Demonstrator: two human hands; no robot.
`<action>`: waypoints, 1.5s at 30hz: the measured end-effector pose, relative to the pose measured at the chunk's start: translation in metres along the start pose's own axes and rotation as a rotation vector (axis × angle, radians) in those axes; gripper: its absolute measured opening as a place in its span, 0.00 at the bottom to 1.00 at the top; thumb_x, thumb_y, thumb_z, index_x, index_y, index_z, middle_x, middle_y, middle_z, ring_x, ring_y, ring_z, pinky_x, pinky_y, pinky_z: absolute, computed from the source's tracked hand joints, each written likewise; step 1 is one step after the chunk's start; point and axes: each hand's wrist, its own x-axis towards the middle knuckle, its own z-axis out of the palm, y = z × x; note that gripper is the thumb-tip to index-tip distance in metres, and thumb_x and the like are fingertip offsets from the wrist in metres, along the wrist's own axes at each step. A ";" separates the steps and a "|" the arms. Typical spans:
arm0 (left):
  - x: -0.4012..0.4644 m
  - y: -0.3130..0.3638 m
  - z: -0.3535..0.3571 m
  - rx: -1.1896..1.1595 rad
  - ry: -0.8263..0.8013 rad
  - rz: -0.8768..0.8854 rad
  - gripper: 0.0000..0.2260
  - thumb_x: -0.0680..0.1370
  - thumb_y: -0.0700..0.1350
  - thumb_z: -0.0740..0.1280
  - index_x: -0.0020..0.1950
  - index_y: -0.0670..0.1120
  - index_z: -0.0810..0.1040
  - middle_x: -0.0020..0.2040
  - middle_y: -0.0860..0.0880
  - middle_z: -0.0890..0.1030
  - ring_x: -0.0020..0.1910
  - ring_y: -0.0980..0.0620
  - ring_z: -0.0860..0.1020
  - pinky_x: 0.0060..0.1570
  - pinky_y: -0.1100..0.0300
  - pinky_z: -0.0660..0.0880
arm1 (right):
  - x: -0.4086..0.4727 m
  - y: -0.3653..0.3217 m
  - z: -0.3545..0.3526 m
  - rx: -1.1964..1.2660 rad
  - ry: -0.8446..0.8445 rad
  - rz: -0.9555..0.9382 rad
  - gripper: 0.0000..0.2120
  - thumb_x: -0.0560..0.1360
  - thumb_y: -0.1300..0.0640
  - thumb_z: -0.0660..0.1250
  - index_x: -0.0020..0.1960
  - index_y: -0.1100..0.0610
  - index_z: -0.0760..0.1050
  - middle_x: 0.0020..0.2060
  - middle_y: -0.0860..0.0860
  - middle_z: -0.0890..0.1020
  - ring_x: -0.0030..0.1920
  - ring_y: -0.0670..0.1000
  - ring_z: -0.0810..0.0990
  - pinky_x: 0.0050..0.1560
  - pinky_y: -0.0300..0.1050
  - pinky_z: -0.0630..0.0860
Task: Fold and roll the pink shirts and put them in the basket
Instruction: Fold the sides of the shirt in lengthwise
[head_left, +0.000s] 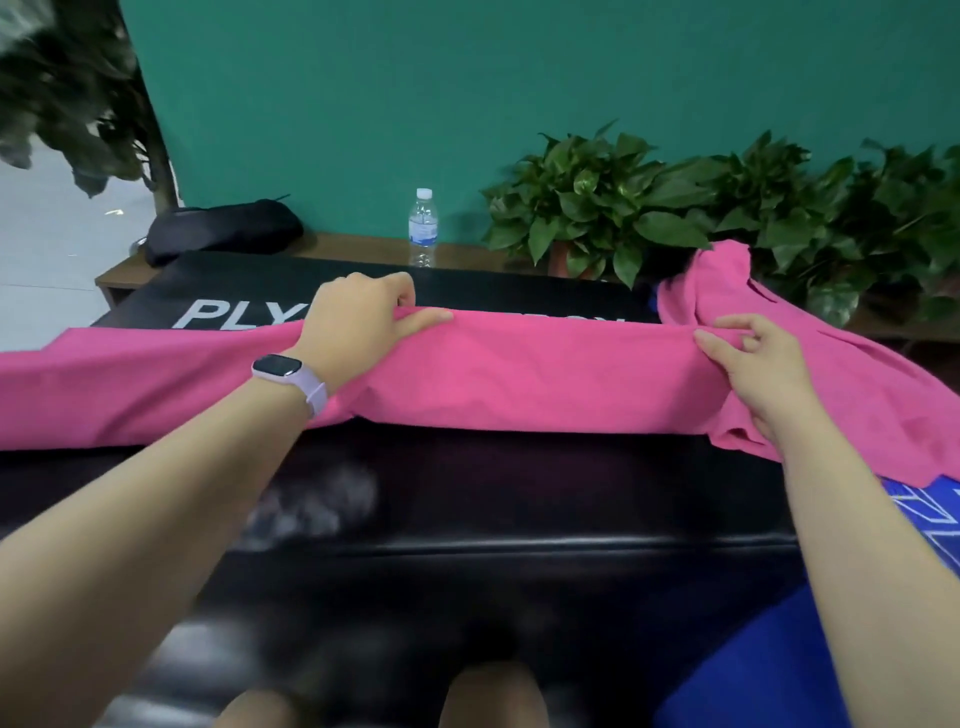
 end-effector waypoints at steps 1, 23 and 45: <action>0.012 -0.007 0.009 0.010 -0.019 0.018 0.29 0.73 0.76 0.55 0.38 0.51 0.72 0.27 0.53 0.72 0.31 0.46 0.73 0.34 0.55 0.67 | 0.012 0.004 0.011 0.000 0.018 0.003 0.09 0.75 0.50 0.76 0.52 0.43 0.78 0.64 0.55 0.77 0.66 0.51 0.74 0.59 0.46 0.74; 0.034 -0.062 0.131 -0.131 -0.299 -0.066 0.26 0.77 0.68 0.59 0.34 0.48 0.67 0.29 0.51 0.73 0.33 0.48 0.73 0.35 0.50 0.71 | 0.086 0.075 0.093 -0.550 0.083 -0.229 0.06 0.79 0.54 0.68 0.56 0.52 0.76 0.44 0.55 0.83 0.48 0.61 0.80 0.51 0.58 0.78; 0.035 -0.080 0.131 -0.173 -0.344 -0.032 0.26 0.77 0.68 0.59 0.35 0.46 0.68 0.28 0.50 0.72 0.31 0.49 0.73 0.35 0.51 0.71 | 0.106 0.090 0.099 -0.711 0.074 -0.174 0.23 0.77 0.42 0.70 0.65 0.55 0.73 0.50 0.57 0.84 0.53 0.63 0.80 0.47 0.53 0.71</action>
